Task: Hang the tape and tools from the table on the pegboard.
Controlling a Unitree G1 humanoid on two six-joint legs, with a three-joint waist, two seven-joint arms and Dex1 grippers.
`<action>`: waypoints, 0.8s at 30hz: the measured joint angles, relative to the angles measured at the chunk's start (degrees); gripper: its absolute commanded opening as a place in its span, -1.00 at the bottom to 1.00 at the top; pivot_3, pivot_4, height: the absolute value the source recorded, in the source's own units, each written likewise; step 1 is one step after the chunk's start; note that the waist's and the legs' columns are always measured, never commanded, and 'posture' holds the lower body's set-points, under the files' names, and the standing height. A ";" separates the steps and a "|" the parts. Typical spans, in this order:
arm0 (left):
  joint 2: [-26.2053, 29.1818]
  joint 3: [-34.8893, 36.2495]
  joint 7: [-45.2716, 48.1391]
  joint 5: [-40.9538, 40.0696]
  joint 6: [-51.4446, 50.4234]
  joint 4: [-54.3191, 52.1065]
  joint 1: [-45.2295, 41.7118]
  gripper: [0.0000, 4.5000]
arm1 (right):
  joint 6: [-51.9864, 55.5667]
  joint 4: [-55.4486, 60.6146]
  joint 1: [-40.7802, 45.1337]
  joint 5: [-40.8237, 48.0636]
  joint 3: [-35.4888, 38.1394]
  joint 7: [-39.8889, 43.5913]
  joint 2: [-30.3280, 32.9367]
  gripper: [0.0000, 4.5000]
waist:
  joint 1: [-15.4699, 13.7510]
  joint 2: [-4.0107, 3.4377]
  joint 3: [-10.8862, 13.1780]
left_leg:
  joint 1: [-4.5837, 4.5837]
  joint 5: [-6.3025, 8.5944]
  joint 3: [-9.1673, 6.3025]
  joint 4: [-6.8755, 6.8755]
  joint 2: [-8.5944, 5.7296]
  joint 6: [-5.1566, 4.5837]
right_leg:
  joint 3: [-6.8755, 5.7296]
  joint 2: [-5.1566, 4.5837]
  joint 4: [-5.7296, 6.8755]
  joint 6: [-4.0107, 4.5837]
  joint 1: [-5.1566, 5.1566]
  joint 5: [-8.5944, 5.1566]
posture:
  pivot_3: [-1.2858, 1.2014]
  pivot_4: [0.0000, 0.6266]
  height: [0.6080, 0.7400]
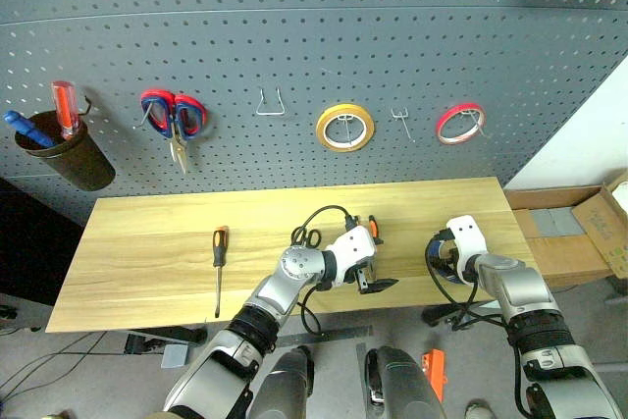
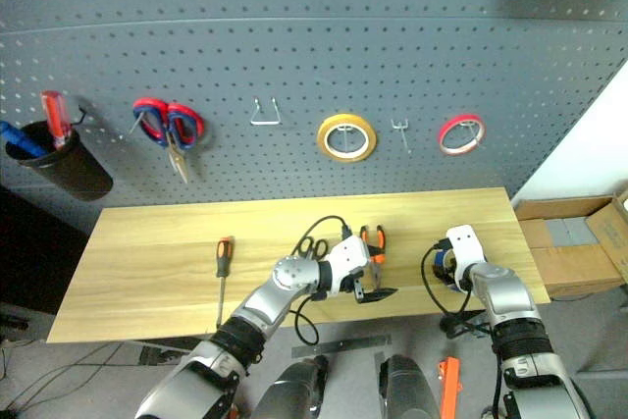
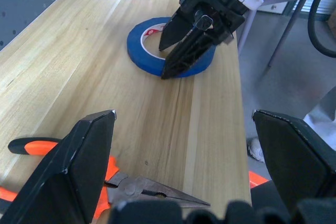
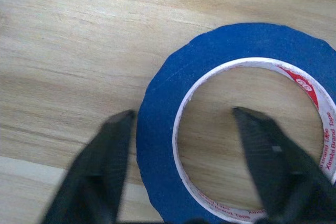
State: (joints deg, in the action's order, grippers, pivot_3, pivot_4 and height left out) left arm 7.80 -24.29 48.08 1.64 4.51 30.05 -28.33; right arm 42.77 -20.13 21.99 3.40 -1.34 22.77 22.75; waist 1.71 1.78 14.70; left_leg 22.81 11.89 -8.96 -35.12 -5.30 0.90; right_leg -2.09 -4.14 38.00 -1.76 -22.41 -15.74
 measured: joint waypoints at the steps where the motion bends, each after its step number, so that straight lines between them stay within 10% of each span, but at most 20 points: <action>1: 0.00 0.00 -0.05 0.03 0.00 0.00 -0.01 1.00 | -0.14 -0.13 0.09 -0.01 -0.03 0.09 -0.01 -0.47 | -0.02 0.00 0.00 | 0.00 0.00 0.00 0.00 0.00 0.00 | 0.00 0.00 -0.01 0.00 0.00 0.00 | 0.04 -0.04 1.00; 4: 0.00 0.03 -0.21 0.53 0.14 0.01 -0.12 1.00 | -1.02 -0.34 0.09 -0.15 -0.50 0.57 0.00 -0.82 | -0.03 0.00 0.00 | 0.01 0.00 0.00 0.01 0.00 0.00 | 0.00 0.00 -0.02 0.00 0.00 0.00 | 0.04 -0.04 1.00; 15: -0.17 3.81 -0.05 -1.33 -0.07 -1.21 -0.84 1.00 | -6.21 14.74 -11.50 -6.75 -6.60 0.70 4.74 -0.83 | -0.47 -0.11 0.07 | 0.30 0.01 -0.01 0.05 -0.08 0.03 | 0.01 -0.08 0.00 -0.03 -0.34 -0.01 | 0.03 -0.17 1.00; 24: 8.46 13.47 3.70 -19.74 -23.55 -33.69 10.14 1.00 | -8.21 46.82 -22.59 -10.77 -4.60 -0.88 8.83 -0.83 | 0.02 -0.49 -0.18 | 0.70 -0.18 -0.01 -0.03 0.02 0.38 | 0.02 0.03 0.16 0.12 -0.89 0.11 | 0.02 -0.49 1.00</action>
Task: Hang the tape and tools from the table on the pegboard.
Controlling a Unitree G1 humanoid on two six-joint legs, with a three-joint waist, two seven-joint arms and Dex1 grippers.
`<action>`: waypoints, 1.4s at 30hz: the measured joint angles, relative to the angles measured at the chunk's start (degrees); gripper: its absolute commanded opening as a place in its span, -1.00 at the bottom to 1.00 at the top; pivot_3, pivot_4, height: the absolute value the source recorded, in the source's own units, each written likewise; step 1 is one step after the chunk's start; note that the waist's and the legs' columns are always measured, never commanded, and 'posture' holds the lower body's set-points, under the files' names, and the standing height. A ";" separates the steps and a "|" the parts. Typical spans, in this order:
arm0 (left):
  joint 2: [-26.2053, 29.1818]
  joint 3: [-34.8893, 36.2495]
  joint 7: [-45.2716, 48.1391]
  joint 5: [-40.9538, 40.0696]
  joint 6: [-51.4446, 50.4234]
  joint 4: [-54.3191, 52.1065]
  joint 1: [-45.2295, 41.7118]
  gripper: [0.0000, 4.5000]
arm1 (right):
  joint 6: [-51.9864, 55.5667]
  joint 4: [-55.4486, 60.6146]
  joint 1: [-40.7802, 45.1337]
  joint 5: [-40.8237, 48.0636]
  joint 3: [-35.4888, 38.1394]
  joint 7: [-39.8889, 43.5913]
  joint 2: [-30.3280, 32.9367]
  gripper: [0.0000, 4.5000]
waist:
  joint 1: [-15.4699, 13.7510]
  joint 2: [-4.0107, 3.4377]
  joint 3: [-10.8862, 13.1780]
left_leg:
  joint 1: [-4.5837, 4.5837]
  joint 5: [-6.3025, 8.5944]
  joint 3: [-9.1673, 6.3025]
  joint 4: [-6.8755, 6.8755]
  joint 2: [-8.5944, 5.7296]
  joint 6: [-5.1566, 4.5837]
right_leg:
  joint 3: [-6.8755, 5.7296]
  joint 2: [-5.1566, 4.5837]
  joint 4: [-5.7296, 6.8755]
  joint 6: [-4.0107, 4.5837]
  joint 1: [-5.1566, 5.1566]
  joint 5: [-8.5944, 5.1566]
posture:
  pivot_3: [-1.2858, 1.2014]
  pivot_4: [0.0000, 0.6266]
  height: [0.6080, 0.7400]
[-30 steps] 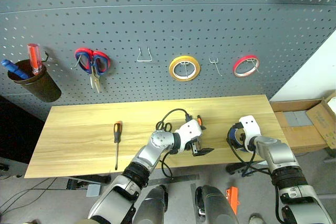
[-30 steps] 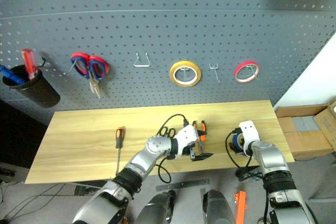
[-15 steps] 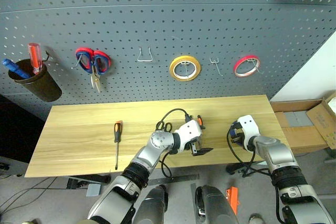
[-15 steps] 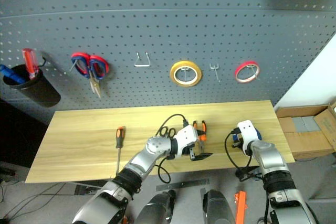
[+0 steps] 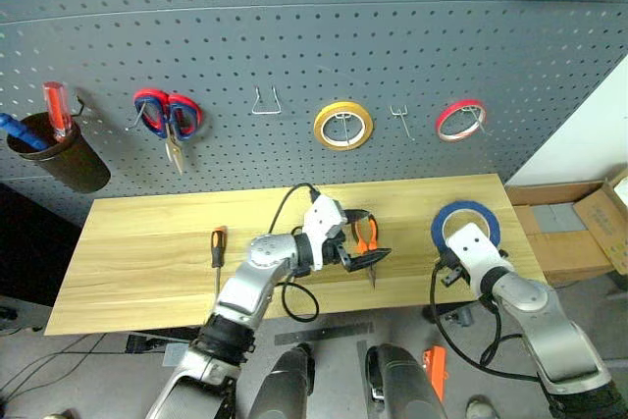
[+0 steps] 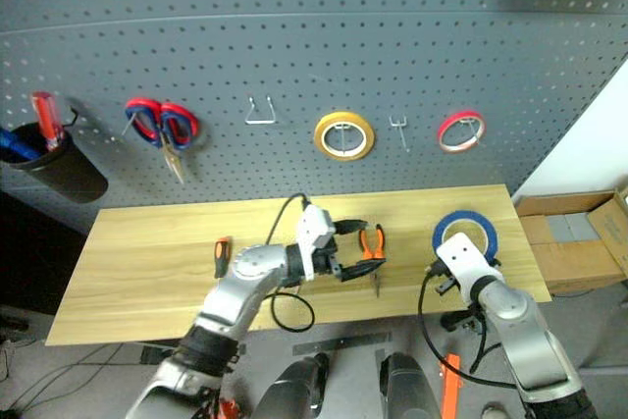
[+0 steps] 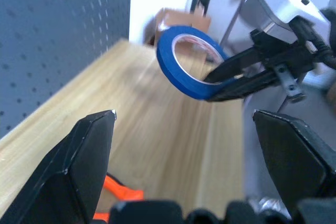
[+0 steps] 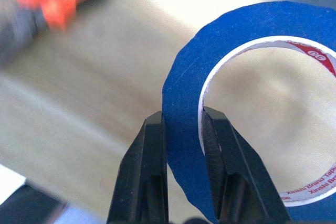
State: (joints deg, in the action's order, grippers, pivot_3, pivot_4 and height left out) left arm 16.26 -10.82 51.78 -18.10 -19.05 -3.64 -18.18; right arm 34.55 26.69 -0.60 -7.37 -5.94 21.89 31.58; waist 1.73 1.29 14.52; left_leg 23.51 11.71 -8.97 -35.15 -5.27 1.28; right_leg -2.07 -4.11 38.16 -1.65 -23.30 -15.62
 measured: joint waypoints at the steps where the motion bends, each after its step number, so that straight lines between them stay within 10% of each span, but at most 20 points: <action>1: 1.64 1.77 0.09 -2.17 -2.67 -2.49 1.00 1.00 | -0.99 1.42 -0.38 -0.76 -0.06 -0.35 0.40 -0.83 | -0.12 -0.06 -0.04 | 0.00 0.00 -0.01 0.00 0.00 -0.01 | 0.00 0.01 0.00 -0.12 0.01 -0.07 | 0.02 -0.54 1.00; 10: 4.00 16.44 -9.06 -18.30 -18.96 -12.82 1.43 1.00 | -28.81 -4.52 7.39 -16.67 -6.74 -10.52 3.10 -0.83 | -1.94 -0.11 -4.59 | -0.19 -0.25 0.16 -0.03 -0.05 0.29 | 0.09 0.04 -0.05 -0.20 0.20 0.09 | 0.08 -0.90 1.00; 24: 1.27 15.47 -13.52 -17.60 -15.38 -9.65 -3.85 1.00 | -53.41 -39.55 27.46 -15.79 -9.88 -8.86 0.74 -0.83 | -3.18 0.29 -7.78 | -1.13 -0.60 0.25 -0.01 0.06 -0.03 | 0.27 0.26 -0.14 -0.02 1.13 0.71 | 0.10 -1.00 1.00; 42: -0.07 11.25 -11.71 -15.64 -11.67 -4.75 -7.98 1.00 | -49.29 -59.52 37.24 -1.30 -8.52 12.77 -6.18 -0.67 | -2.92 0.33 -7.89 | -1.72 -0.64 1.47 0.10 0.97 0.04 | 1.41 1.13 -0.14 0.30 1.06 1.22 | 0.10 -0.99 1.00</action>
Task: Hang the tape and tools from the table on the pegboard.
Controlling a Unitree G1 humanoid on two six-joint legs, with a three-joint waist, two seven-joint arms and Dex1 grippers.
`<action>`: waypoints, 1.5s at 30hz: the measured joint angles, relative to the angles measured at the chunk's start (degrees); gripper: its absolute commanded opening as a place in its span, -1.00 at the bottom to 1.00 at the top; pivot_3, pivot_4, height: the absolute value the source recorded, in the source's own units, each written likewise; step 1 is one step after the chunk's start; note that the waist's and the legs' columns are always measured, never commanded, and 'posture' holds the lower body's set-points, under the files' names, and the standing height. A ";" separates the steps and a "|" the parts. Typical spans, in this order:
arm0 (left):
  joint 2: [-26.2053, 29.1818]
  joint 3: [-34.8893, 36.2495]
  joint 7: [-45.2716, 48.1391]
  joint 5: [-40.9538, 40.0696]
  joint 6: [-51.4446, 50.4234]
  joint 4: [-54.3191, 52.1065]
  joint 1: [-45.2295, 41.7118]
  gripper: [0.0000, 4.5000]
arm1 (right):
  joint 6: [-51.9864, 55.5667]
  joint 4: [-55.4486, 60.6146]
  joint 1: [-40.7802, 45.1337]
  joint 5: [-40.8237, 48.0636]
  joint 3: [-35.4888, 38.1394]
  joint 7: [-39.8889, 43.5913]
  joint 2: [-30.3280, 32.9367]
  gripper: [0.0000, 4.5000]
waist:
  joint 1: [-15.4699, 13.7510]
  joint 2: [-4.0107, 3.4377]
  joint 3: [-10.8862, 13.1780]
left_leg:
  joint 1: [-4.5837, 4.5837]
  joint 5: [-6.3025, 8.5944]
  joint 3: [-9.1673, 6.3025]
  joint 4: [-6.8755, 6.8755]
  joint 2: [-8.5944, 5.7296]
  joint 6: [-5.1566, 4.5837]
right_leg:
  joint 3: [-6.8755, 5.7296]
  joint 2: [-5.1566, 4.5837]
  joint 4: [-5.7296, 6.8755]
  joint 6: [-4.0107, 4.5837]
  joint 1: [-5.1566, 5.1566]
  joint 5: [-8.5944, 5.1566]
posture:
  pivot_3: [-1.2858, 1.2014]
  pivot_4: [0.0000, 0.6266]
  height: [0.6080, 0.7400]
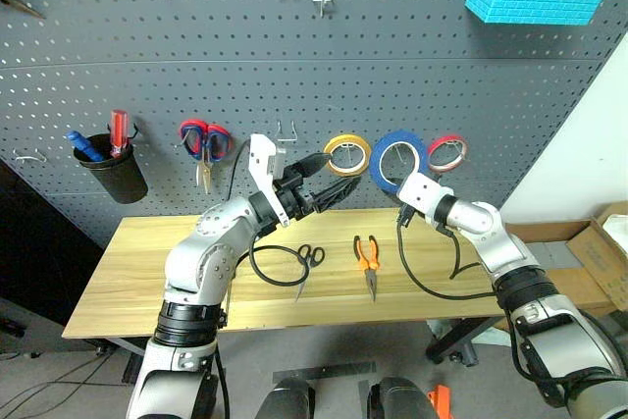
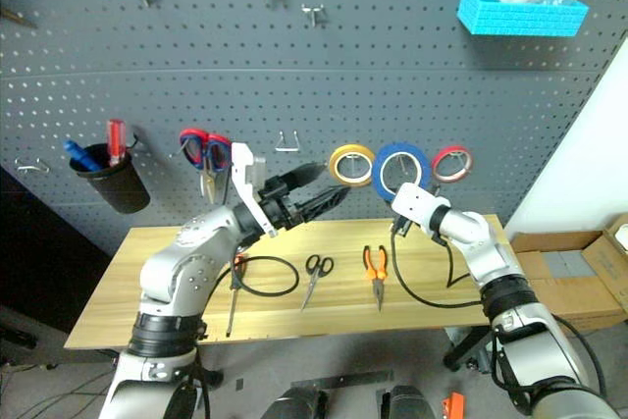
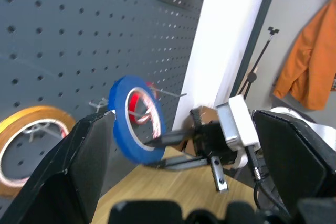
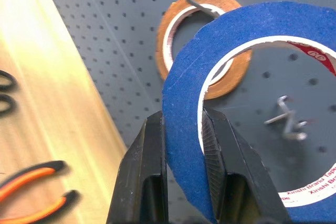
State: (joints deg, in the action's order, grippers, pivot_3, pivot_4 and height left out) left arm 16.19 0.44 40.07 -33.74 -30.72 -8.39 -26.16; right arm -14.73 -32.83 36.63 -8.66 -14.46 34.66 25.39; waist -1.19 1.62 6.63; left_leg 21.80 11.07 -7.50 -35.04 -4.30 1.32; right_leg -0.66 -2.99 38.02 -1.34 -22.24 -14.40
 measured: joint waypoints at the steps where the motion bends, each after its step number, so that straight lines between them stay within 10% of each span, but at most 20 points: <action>1: 0.00 -0.01 0.08 0.00 0.03 0.01 0.00 1.00 | 0.64 0.00 -0.01 0.41 0.03 0.40 -0.02 -0.50 | -0.01 0.00 0.00 | 0.00 -0.01 0.00 0.00 0.00 0.01 | 0.00 0.01 0.00 0.01 0.00 0.04 | 0.10 -0.98 1.00; 11: -0.01 -0.07 0.51 0.00 0.09 0.00 0.92 1.00 | 2.42 2.26 -2.27 0.76 1.94 -0.06 0.59 0.99 | -0.11 0.00 -0.01 | 0.01 -0.03 0.05 -0.02 0.01 0.00 | 0.07 0.01 -0.05 -0.01 -0.02 0.13 | 0.10 -0.91 1.00; 18: 0.31 -0.38 0.39 0.04 -0.01 -2.61 8.48 1.00 | 11.81 20.96 -16.10 1.45 3.28 0.23 2.22 0.99 | -0.14 -0.02 0.03 | 0.08 0.01 0.04 0.08 0.03 -0.02 | 0.10 -0.04 -0.15 0.05 -0.06 0.06 | 0.10 -0.69 1.00; 26: 3.02 -4.44 -0.71 6.22 4.82 -7.64 26.69 1.00 | 50.63 40.71 -23.23 3.27 3.97 -3.05 -5.47 0.99 | 0.08 -0.53 2.34 | 0.06 0.12 0.16 0.07 0.34 0.15 | 0.03 -0.05 0.01 0.42 -0.05 -0.17 | 0.10 -0.38 1.00; 34: 5.21 -1.11 -3.45 8.18 6.52 -10.11 32.79 1.00 | 77.01 31.09 -8.38 5.51 5.95 -12.10 -19.83 0.99 | -0.27 -0.75 5.04 | 1.07 -0.14 0.67 0.04 0.85 -0.14 | -0.32 -0.07 0.01 0.61 -1.00 -0.01 | 0.14 -0.18 1.00; 45: 7.41 2.74 -4.78 8.06 6.56 -14.43 39.15 1.00 | 75.28 10.34 3.00 7.19 13.19 -22.84 -25.87 0.99 | -0.22 -0.58 7.38 | 1.32 0.31 1.13 0.22 0.88 -0.20 | -0.18 -0.17 -0.17 0.49 -1.32 -0.10 | 0.18 -0.04 1.00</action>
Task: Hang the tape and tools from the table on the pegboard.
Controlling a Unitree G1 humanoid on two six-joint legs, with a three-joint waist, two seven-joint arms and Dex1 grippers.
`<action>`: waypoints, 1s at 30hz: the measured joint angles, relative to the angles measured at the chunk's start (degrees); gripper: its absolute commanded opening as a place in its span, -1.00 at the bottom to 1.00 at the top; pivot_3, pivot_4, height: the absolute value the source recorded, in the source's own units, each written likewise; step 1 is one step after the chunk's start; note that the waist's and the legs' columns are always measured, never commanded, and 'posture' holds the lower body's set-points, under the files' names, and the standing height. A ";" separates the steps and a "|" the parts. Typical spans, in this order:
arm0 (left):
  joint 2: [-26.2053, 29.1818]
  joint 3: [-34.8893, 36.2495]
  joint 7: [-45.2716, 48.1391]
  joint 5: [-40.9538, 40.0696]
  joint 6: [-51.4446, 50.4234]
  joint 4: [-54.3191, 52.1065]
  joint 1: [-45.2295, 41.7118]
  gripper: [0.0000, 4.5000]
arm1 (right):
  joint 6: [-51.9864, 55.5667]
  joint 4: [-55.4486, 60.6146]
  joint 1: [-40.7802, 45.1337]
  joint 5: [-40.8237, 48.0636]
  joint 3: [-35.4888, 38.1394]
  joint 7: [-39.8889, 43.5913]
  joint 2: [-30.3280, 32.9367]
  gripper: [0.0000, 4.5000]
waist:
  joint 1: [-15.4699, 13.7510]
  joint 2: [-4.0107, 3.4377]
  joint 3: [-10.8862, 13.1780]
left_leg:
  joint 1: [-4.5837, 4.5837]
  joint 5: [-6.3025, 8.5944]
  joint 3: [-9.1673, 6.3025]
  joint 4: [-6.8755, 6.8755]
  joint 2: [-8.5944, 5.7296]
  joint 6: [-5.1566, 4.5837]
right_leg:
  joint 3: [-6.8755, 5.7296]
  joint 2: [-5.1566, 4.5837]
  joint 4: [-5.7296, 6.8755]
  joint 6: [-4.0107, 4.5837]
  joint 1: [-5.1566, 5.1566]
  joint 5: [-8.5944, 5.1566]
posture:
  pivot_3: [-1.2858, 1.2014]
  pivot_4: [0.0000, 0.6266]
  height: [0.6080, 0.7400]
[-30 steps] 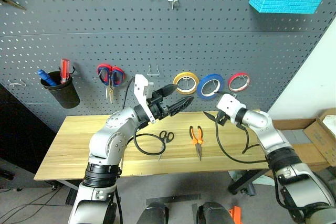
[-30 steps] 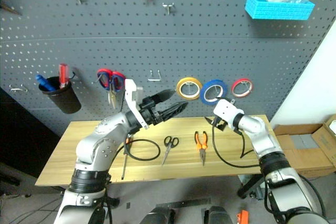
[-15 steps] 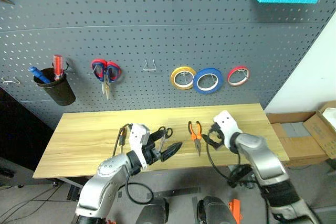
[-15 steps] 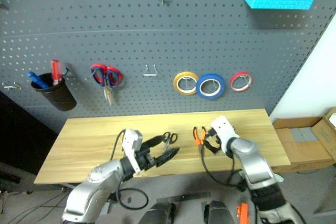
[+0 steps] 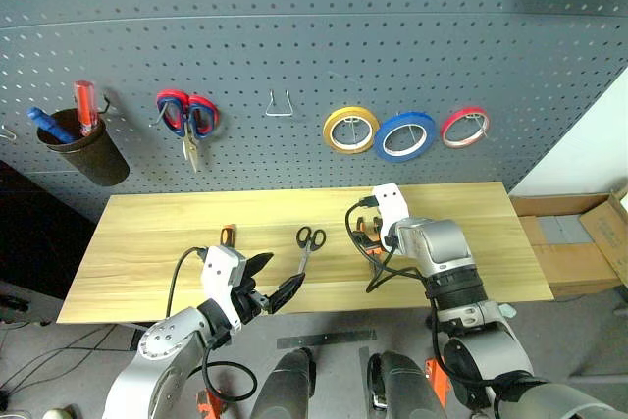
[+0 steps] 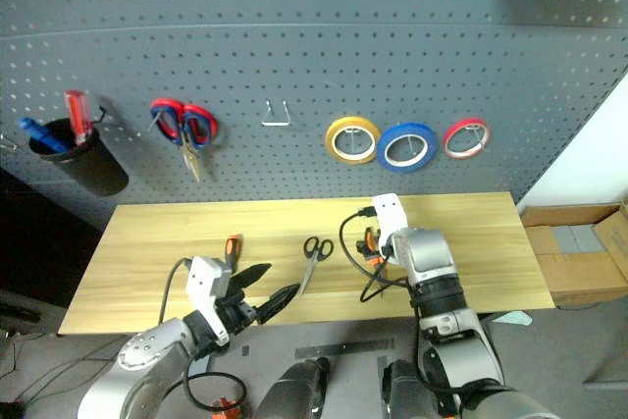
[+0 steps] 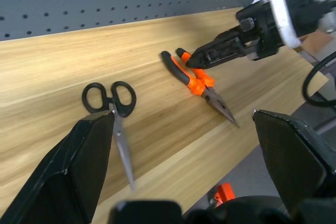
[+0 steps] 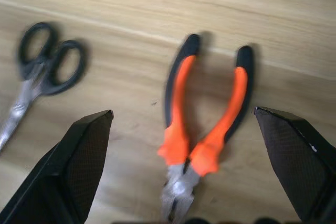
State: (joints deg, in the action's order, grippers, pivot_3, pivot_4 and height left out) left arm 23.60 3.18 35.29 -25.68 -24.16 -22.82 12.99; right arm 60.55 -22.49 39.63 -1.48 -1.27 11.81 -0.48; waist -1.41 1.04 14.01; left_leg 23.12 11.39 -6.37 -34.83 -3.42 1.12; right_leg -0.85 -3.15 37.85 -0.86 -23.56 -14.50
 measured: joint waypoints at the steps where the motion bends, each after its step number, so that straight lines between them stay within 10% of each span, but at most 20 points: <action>1: -0.02 0.04 -0.38 -0.04 -0.14 -0.40 0.38 1.00 | -0.50 -2.04 0.32 0.02 0.15 -0.89 -0.41 0.99 | 0.00 0.02 0.20 | 0.01 0.00 -0.01 0.00 0.01 0.00 | 0.00 0.00 0.00 -0.08 -0.01 -0.05 | 0.18 -0.03 1.00; 19: 0.13 0.02 -2.11 -1.33 -1.99 -4.18 2.73 1.00 | -11.42 -17.22 6.69 -0.22 -0.61 -7.45 -2.10 0.99 | 0.07 0.06 1.77 | 0.44 0.00 0.00 -0.02 0.08 0.00 | -0.05 0.01 0.06 -0.29 -0.49 -0.16 | 0.18 0.08 1.00; 25: 0.04 1.46 -2.12 -4.61 -3.19 -4.54 1.74 1.00 | -12.87 -18.27 7.02 -0.16 -0.59 -7.16 -1.06 0.29 | 0.07 0.10 1.86 | 0.49 0.00 -0.01 -0.01 0.08 0.00 | -0.06 0.01 0.03 -0.29 -0.51 -0.16 | 0.17 0.06 1.00; 30: -0.06 1.85 -2.18 -5.88 -3.55 -4.67 0.23 1.00 | -12.97 -18.08 7.00 -0.07 -0.52 -7.45 -1.15 0.28 | 0.10 0.14 1.93 | 0.54 0.00 -0.02 -0.01 0.09 0.00 | -0.07 0.02 0.01 -0.29 -0.54 -0.16 | 0.17 0.03 1.00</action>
State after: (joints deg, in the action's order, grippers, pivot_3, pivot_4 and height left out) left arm 23.54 5.03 33.11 -31.56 -27.71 -27.48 13.22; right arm 47.57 -40.57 46.62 -1.55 -1.79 4.37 -1.63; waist -1.31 1.17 15.94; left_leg 23.65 11.39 -6.40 -34.84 -3.33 1.12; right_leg -0.92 -3.14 37.86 -1.15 -24.10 -14.66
